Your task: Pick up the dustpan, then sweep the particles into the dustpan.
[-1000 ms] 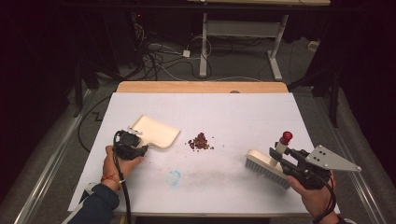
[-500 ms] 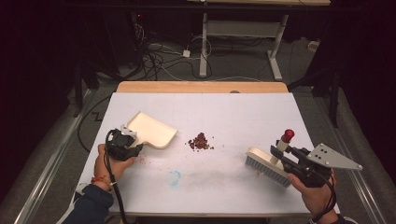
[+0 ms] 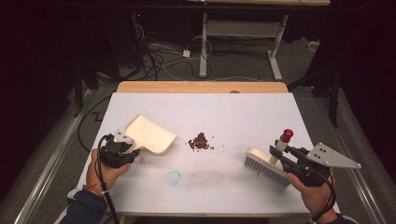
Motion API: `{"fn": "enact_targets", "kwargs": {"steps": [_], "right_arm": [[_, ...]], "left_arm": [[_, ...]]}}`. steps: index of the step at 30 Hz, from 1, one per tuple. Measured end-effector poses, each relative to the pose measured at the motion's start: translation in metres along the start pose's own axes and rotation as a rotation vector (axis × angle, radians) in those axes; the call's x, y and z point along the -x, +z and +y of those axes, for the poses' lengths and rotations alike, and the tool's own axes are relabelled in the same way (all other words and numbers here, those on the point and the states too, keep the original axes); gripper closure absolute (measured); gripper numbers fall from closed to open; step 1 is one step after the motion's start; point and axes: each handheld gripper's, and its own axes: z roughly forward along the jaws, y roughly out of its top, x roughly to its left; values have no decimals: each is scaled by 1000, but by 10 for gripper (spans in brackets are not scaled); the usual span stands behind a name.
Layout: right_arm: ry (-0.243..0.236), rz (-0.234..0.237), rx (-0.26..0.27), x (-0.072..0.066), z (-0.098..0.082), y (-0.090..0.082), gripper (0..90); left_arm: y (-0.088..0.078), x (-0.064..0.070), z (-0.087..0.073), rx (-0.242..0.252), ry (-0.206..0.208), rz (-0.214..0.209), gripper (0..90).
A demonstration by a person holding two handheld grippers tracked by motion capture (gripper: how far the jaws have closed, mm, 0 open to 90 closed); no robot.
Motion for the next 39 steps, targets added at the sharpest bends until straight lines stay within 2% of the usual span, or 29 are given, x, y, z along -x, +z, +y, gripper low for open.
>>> {"fn": "enact_targets", "kwargs": {"steps": [5,11,16,18,20,22,29,31,34,35,39], "right_arm": [[6,7,3,-1,1,3,700],[-2,15,-4,0,0,5,700],[-6,3,-14,0,0,8,700],[10,11,-12,3,-1,10,700],[17,13,-8,5,-2,11,700],[25,4,-16,6,-3,13,700],[38,-14,-17,11,0,23,700],[47,-22,-8,13,5,31,700],[36,-28,-9,14,9,38,701],[26,-36,-12,15,14,50,700],[15,-55,-9,19,25,75,701]], "left_arm": [[-3,9,-7,-6,21,-5,639],[-4,16,-21,-40,35,-40,639],[-7,22,-24,-55,52,-57,639],[-8,27,-26,-71,78,-68,639],[-8,29,-26,-76,81,-76,639],[-7,34,-26,-94,116,-85,639],[-6,42,-24,-105,147,-111,639],[-5,43,-24,-110,153,-115,639],[-5,45,-23,-111,160,-119,639],[-5,46,-23,-113,164,-122,638],[-3,50,-19,-120,180,-134,639]]}}
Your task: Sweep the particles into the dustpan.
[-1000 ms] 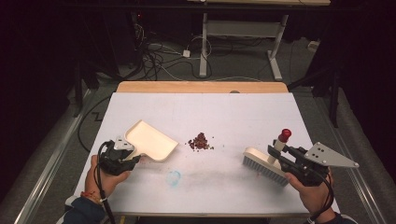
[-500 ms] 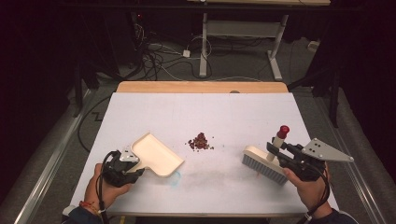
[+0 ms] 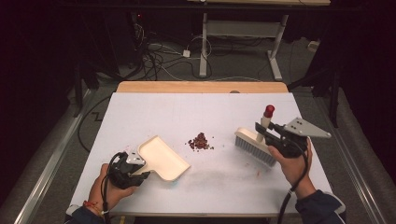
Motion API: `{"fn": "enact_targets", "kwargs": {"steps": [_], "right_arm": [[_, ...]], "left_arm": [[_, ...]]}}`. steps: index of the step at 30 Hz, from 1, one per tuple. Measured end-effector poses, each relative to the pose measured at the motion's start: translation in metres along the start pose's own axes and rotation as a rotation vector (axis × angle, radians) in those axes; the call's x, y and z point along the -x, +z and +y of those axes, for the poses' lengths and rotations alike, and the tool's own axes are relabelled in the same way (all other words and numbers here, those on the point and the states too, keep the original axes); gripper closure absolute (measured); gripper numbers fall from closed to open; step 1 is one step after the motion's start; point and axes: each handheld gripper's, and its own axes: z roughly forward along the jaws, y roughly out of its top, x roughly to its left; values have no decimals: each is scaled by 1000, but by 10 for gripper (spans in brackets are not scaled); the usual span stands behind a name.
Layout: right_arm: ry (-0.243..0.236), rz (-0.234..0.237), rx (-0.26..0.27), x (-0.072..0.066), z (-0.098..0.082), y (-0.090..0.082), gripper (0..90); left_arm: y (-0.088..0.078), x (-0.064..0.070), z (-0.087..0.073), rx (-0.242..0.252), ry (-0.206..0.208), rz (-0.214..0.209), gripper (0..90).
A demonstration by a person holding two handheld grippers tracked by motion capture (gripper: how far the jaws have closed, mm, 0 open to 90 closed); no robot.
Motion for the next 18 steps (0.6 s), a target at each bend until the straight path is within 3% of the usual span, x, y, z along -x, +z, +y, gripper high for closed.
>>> {"fn": "enact_targets", "kwargs": {"steps": [2,3,4,7,10,11,18], "right_arm": [[0,-8,-3,1,3,8,701],[-7,-25,-4,3,10,26,701],[-7,-25,-4,3,10,26,701],[6,-42,-15,5,20,56,701],[-7,-53,-25,3,24,70,701],[-11,-56,-30,-2,28,84,701],[-2,-64,-32,-14,31,112,701]], "left_arm": [[0,1,1,-1,4,0,639],[1,1,2,-2,8,-2,639],[1,1,2,-3,9,-3,639],[4,2,6,-4,18,-8,639],[4,2,7,-8,24,-10,638],[5,2,8,-11,29,-9,639],[8,3,11,-13,37,-13,638]]}}
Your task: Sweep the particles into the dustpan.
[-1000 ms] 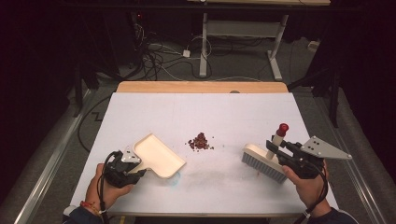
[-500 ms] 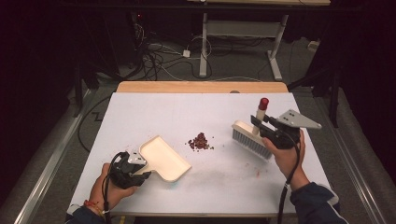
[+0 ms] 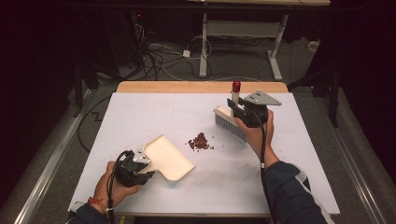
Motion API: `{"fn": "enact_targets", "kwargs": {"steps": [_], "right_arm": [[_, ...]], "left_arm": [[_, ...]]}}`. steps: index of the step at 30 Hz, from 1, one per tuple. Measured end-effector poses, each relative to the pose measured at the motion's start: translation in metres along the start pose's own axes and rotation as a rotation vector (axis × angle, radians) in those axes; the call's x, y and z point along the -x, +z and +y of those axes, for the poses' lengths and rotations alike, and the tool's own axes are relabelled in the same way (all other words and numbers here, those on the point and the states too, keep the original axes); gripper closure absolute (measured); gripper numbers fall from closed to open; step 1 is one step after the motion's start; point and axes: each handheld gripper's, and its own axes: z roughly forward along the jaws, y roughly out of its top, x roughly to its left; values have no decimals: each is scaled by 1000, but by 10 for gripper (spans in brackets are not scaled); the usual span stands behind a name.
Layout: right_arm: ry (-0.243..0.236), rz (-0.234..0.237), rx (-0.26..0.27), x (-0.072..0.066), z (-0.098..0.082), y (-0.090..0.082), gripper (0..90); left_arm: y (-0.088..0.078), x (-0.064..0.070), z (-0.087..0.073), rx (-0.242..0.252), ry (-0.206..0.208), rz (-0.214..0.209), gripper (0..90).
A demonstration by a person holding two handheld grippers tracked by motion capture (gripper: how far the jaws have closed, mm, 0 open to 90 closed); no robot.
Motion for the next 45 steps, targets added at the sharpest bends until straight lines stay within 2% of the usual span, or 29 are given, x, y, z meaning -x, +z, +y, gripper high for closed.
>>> {"fn": "enact_targets", "kwargs": {"steps": [5,6,9,10,12,13,16,18,21,25,33,37,45], "right_arm": [[-8,7,-7,-14,0,16,701],[-6,17,-3,-20,-1,21,701],[-5,27,4,-26,-2,23,701],[-11,40,6,-31,-3,24,701],[-12,44,9,-33,-4,24,701],[-6,73,11,-38,-5,23,701],[-11,86,10,-42,-6,22,699],[-26,112,11,-49,-7,20,698],[-28,121,14,-53,-9,18,695],[-8,137,33,-59,-12,12,695],[8,119,33,-70,-14,10,691],[-2,99,25,-80,-14,8,689],[-25,101,28,-98,-15,7,686]], "left_arm": [[1,0,3,-4,7,-2,638],[2,0,4,-5,9,-2,638],[3,1,5,-3,11,-1,638],[4,1,6,-3,11,-2,638],[4,1,6,-3,11,-5,638],[5,1,6,-5,12,-6,638],[6,0,7,-3,5,-15,638],[7,0,8,-1,3,-18,637],[8,0,8,-3,1,-18,638],[10,0,11,-9,2,-19,637],[14,1,15,-16,-1,-16,637],[16,3,18,-16,-2,-15,637],[19,5,25,-23,-6,-21,637]]}}
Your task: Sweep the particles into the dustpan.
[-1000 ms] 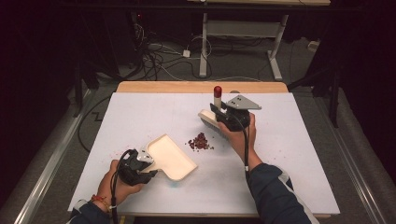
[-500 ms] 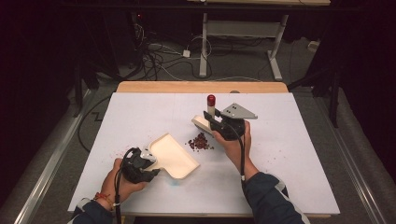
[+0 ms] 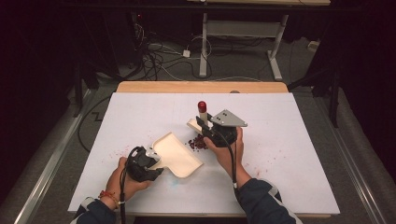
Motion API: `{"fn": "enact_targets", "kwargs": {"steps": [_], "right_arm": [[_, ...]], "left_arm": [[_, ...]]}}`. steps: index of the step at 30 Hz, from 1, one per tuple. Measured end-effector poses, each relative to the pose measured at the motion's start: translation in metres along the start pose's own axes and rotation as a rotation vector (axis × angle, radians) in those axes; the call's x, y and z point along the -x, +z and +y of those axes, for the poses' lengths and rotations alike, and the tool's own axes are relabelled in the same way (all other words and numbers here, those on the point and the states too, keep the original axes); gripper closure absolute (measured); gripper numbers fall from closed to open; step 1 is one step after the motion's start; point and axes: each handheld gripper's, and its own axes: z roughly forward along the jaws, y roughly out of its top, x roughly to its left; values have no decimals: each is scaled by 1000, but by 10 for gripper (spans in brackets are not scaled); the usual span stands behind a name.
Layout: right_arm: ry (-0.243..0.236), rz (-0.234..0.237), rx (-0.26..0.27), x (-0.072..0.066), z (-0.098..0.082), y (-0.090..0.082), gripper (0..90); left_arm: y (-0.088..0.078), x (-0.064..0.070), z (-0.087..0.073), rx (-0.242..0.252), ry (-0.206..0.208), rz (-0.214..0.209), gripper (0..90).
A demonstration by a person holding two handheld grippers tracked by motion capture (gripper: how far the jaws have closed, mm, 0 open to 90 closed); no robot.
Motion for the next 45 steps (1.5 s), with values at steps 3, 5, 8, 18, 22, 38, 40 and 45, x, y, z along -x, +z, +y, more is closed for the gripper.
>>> {"fn": "enact_targets", "kwargs": {"steps": [3,5,8,18,22,38,40,45], "right_arm": [[-4,14,1,-11,3,-2,690],[-2,26,2,-16,4,-2,692],[-7,36,-5,-21,5,-3,691],[-27,79,-7,-42,7,-10,693],[-33,85,-4,-48,6,-12,693],[-65,73,14,-47,11,-18,702],[-37,65,48,-36,15,-24,702],[-30,57,82,-26,20,-33,702]], "left_arm": [[3,1,3,-8,4,0,637],[5,3,5,-11,8,-2,636],[7,5,8,-13,11,-2,637],[8,7,14,-30,12,-7,636],[9,6,14,-34,11,-13,636],[12,6,12,-44,15,-13,636],[12,5,12,-41,11,-11,636],[11,6,12,-46,16,-9,636]]}}
